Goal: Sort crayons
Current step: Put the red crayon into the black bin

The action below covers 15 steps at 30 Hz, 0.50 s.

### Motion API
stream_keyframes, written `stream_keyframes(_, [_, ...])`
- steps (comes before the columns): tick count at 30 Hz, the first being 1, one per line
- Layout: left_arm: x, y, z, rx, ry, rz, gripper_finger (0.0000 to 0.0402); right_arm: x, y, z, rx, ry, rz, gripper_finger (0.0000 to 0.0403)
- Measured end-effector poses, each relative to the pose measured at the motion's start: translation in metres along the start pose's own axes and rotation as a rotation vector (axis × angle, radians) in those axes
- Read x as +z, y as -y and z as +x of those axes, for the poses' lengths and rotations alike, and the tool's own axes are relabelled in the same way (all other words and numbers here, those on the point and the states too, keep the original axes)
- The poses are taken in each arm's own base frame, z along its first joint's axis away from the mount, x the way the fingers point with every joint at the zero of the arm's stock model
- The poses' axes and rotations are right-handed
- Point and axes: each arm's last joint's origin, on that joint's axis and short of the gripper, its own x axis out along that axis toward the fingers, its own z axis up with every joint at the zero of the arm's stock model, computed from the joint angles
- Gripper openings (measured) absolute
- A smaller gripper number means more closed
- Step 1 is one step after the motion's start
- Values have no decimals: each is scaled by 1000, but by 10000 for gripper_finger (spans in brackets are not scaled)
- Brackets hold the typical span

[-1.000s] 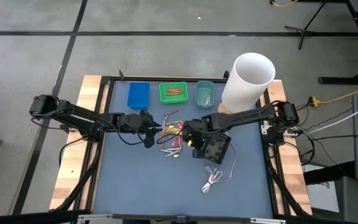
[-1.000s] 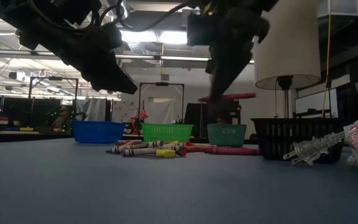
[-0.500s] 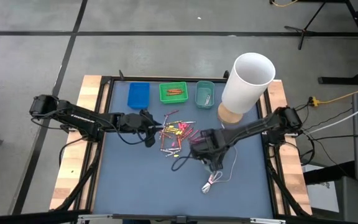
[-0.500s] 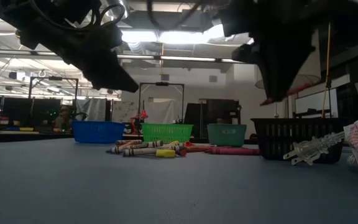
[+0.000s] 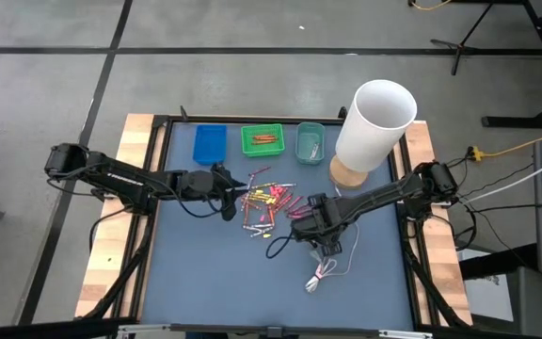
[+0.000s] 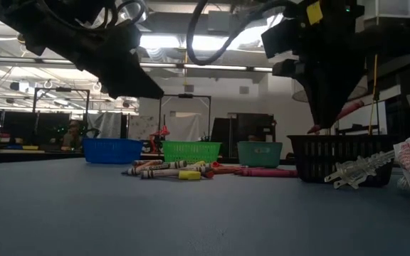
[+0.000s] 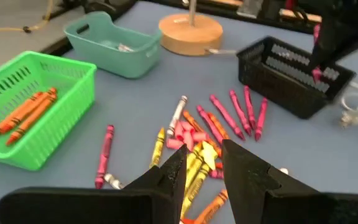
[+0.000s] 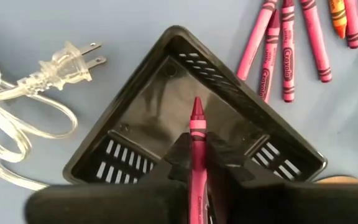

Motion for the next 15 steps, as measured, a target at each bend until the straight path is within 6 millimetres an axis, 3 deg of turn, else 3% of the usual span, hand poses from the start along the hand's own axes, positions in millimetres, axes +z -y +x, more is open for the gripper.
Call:
stream_keyframes(9, [8,1,0,10,86,48,87,0,0,0,0,1,0,137])
stream_keyframes(15, [18,-8,2,25,157,39,107,0,0,0,0,1,0,161])
